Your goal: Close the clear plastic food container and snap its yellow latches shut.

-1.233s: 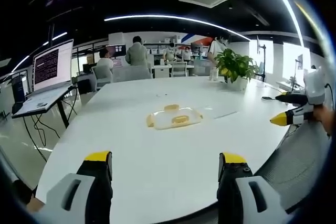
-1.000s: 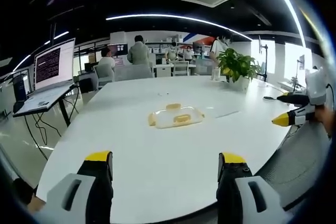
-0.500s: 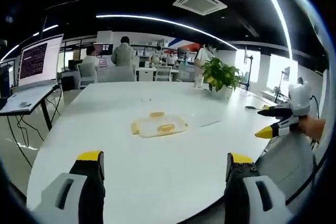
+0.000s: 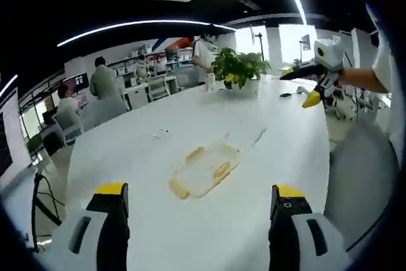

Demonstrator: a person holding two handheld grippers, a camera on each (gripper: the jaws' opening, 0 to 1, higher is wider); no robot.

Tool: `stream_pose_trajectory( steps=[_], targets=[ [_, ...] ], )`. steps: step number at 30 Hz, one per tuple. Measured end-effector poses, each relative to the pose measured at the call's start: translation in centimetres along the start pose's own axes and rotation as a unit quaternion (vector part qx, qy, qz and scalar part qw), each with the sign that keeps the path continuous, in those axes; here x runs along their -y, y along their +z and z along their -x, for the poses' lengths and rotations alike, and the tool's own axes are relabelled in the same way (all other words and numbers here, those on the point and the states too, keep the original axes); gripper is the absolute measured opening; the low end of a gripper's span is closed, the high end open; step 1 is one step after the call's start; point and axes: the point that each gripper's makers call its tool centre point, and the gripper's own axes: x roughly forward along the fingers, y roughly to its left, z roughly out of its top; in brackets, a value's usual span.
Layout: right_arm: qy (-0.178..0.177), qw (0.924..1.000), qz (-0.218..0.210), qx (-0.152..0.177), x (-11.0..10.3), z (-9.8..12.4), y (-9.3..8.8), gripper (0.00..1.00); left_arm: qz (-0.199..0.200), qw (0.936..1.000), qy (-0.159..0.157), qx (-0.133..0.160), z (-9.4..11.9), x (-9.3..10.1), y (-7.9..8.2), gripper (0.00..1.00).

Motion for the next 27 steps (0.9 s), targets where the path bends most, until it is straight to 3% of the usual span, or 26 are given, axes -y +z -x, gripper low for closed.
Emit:
stream_pose_trajectory(
  steps=[2,5,9,11,19,25,27],
  targets=[
    [0.012,0.9995,0.024,-0.018,0.9,-1.3,0.3,0.7,-0.038,0.999,-0.02,-0.015,-1.3,-0.8,0.4,0.92],
    [0.057,0.9947,0.082,-0.025,1.1,-4.0,1.2,0.66,-0.107,0.9924,-0.045,-0.041,-3.3,-1.9,0.3,0.88],
    [0.1,0.9867,0.123,-0.035,0.6,-6.9,1.5,0.63,-0.166,0.9775,-0.093,-0.091,-5.7,-2.4,-0.9,0.86],
    [0.121,0.9826,0.134,-0.043,0.4,-8.3,1.3,0.63,-0.185,0.9713,-0.112,-0.098,-6.8,-2.7,-1.2,0.85],
    [0.205,0.9615,0.162,-0.085,-0.9,-13.4,-0.3,0.6,-0.211,0.9494,-0.17,-0.16,-10.8,-3.5,-3.6,0.81],
    [0.258,0.9391,0.181,-0.137,-1.5,-17.2,-3.3,0.59,-0.239,0.9269,-0.202,-0.207,-13.5,-3.1,-6.3,0.78],
    [0.267,0.9337,0.185,-0.151,-1.7,-18.2,-4.4,0.57,-0.231,0.9239,-0.217,-0.214,-14.1,-2.2,-6.9,0.77]
  ],
)
